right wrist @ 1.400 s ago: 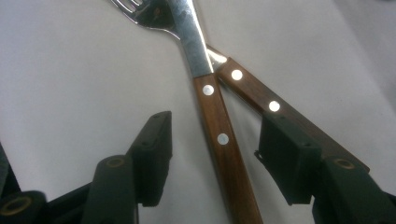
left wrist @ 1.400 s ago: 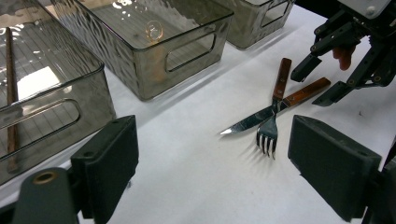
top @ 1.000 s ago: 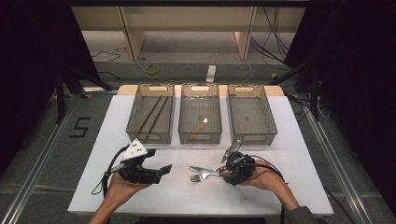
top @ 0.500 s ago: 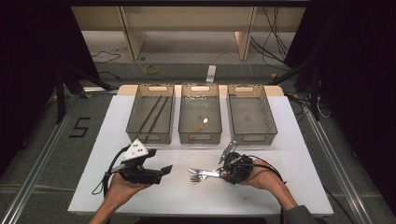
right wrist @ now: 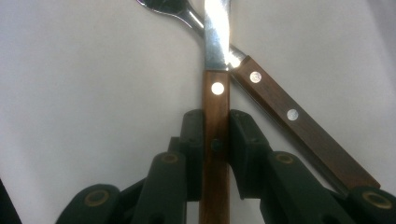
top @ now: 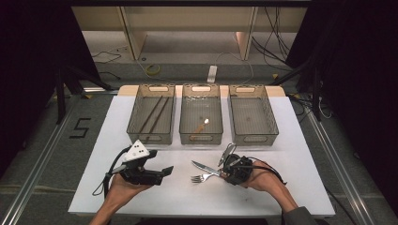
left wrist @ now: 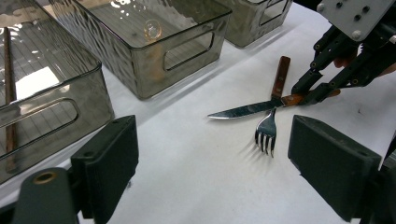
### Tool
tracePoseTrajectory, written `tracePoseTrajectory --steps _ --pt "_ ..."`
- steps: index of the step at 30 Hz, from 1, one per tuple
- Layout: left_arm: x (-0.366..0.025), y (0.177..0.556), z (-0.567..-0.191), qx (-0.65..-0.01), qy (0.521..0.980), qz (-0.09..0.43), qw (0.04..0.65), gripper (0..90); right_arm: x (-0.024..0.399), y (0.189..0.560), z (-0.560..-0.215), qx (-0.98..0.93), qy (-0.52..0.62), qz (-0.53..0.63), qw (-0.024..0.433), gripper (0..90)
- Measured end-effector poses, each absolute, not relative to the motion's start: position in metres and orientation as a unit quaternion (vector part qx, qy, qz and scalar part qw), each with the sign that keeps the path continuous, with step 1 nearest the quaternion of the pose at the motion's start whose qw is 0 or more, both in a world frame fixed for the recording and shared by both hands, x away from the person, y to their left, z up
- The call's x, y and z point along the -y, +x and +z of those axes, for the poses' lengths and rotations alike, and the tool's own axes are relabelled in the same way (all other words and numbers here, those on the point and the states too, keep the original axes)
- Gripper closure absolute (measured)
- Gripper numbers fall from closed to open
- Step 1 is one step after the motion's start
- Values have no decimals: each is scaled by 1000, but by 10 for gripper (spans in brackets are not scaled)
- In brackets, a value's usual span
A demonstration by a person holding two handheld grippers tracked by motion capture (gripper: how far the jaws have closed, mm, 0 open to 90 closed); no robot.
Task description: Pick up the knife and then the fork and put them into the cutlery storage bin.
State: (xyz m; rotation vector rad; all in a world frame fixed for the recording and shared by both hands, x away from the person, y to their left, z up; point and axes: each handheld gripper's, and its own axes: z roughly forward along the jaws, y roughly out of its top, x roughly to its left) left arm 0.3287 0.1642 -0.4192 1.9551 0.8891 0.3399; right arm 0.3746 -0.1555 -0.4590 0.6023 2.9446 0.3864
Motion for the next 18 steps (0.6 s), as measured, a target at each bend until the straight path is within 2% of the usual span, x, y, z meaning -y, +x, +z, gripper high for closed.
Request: tracePoseTrajectory --steps 18 --pt "-166 329 -419 -367 793 138 467 158 161 374 -451 -964 218 146 47 771"
